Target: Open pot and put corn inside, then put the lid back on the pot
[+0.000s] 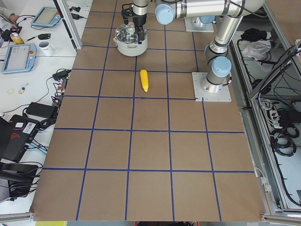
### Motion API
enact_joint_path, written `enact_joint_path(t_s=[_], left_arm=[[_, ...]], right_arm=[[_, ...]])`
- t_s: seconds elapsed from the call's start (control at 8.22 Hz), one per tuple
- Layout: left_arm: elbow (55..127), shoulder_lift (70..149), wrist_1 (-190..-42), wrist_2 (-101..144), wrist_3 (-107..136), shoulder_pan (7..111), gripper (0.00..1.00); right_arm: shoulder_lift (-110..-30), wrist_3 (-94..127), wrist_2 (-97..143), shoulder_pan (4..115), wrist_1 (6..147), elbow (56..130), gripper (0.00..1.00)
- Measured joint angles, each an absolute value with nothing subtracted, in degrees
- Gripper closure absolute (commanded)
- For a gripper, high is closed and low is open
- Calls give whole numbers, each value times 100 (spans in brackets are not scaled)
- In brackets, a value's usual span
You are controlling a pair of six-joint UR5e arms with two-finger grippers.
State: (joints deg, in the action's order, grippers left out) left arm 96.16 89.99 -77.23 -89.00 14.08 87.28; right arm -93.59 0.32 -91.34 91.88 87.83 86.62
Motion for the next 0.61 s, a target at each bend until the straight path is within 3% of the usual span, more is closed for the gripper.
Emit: enact_joint_path(t_s=[0.61], left_arm=[[10406, 9118, -7361, -8898, 3983, 8435, 0]], right_arm=[[-7593, 1051, -9227, 9471, 9856, 7547, 0]])
